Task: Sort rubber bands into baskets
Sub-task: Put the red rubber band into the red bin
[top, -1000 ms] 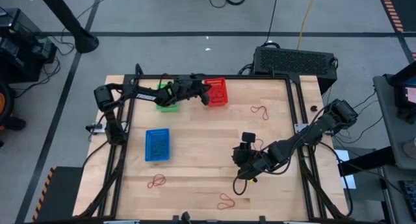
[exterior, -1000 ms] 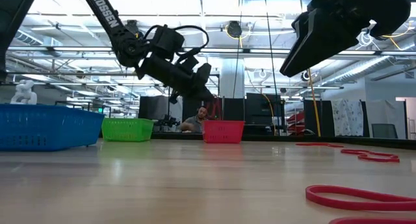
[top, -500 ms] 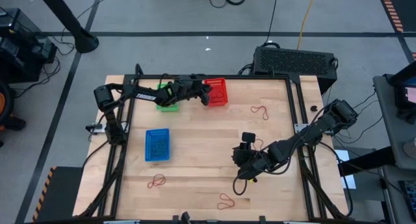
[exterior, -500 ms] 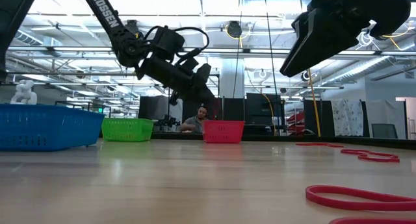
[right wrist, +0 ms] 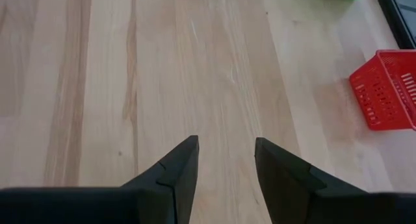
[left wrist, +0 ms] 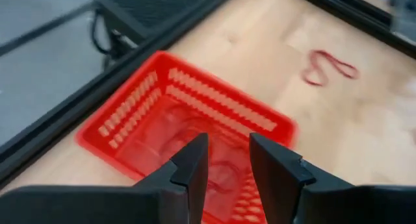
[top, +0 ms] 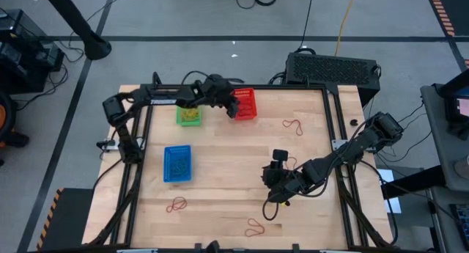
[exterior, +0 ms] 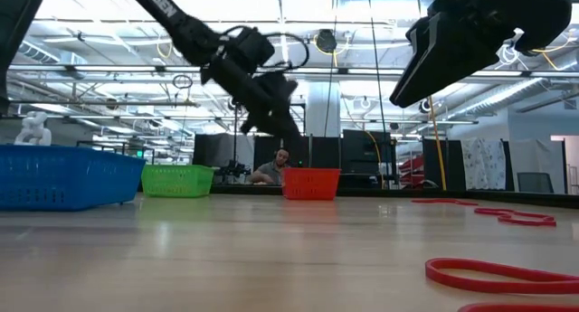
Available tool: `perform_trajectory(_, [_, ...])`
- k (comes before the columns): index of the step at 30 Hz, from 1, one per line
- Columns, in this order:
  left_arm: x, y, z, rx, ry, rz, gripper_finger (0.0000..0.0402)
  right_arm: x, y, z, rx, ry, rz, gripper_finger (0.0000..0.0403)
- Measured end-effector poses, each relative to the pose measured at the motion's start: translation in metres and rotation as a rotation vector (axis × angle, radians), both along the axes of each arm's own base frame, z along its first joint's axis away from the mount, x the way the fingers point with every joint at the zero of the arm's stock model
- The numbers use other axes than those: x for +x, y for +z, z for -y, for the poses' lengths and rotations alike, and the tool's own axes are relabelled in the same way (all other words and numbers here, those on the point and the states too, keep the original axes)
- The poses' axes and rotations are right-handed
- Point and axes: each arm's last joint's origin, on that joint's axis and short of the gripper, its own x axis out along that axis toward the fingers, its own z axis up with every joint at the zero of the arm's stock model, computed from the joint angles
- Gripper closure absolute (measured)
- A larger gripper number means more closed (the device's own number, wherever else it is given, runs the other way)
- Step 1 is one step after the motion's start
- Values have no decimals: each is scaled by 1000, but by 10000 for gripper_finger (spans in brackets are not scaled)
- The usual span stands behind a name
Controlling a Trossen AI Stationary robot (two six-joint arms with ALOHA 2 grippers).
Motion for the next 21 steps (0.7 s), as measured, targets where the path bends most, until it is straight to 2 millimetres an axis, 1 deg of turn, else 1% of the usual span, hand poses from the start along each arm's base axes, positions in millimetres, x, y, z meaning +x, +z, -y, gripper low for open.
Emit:
perform_trajectory(2, [2,14,2,-28,-61,-16,283,0,0,0,-1,0,-2,259])
perform_trajectory(5, [-4,30,14,-130,-164,-109,283,0,0,0,2,3,-6,259])
perform_trajectory(7, [-11,39,28,-186,-232,-182,283,-1,-1,0,6,15,-19,259])
perform_trajectory(9, [-19,46,49,-249,-308,-251,283,-1,-1,0,8,17,-20,259])
perform_trajectory(13, [-36,66,100,-293,-437,-349,283,-1,-1,0,1,27,-21,259])
perform_trajectory(17, [-51,85,159,-268,-584,-425,283,1,0,-1,1,35,-11,259])
perform_trajectory(19, [-58,91,190,-248,-611,-453,283,1,-2,-1,-2,36,-16,259])
perform_trajectory(21, [-66,91,219,-239,-595,-480,283,2,-4,-2,-6,37,-21,259])
